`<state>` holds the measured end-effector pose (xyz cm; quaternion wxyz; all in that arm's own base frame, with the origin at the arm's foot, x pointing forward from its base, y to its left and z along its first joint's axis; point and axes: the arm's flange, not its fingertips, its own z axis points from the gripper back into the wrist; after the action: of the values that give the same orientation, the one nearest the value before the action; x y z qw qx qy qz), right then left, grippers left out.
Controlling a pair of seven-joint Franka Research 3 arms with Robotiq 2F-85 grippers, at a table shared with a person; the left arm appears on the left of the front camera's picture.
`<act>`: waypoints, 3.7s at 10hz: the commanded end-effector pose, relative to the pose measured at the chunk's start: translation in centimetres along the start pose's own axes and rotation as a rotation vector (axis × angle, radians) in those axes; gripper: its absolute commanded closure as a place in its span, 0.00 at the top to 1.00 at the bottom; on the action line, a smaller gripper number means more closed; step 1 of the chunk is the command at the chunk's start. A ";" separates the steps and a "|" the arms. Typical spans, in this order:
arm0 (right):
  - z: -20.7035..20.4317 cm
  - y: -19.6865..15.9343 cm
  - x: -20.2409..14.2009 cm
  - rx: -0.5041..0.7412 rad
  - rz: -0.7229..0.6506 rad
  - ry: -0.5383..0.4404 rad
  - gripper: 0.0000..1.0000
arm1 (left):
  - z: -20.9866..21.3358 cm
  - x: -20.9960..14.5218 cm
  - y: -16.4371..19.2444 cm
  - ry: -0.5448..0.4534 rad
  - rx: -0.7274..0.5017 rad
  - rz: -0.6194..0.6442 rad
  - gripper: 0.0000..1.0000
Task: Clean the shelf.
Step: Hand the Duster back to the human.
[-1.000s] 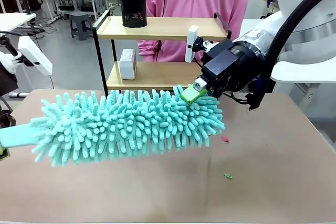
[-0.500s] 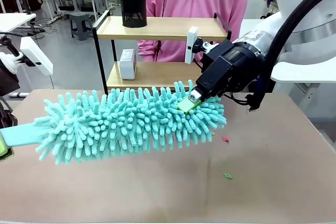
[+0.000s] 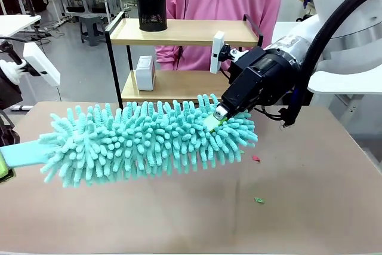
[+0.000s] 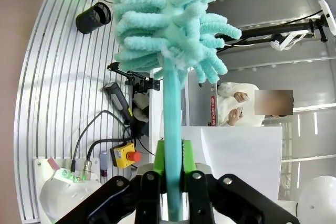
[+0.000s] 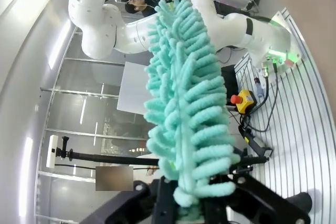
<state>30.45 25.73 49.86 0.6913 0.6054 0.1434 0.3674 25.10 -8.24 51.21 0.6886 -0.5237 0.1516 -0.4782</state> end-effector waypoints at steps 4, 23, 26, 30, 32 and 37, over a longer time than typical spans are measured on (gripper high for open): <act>1.7 0.2 -0.4 -0.011 -0.013 -0.041 0.00 | 2.8 -1.8 -0.6 -0.152 0.063 -0.008 1.00; 29.9 3.8 -25.0 -0.230 -0.373 -1.521 0.14 | 14.8 -18.4 1.1 -1.038 0.352 0.298 1.00; 30.6 1.7 -24.0 -0.256 -0.593 -1.574 0.14 | 14.8 -18.4 1.1 -1.038 0.352 0.298 1.00; 30.2 0.7 -25.4 -0.241 -0.468 -1.533 0.14 | 14.8 -18.4 1.1 -1.038 0.352 0.298 1.00; 30.2 0.7 -25.4 -0.241 -0.468 -1.533 0.14 | 14.8 -18.4 1.1 -1.038 0.352 0.298 1.00; 30.2 0.7 -25.4 -0.241 -0.468 -1.533 0.14 | 14.8 -18.4 1.1 -1.038 0.352 0.298 1.00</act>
<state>32.39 -13.49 51.12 0.7139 0.5650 -0.2815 -0.3030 27.32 14.94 50.83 0.8101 -0.5420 -0.2145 -0.0637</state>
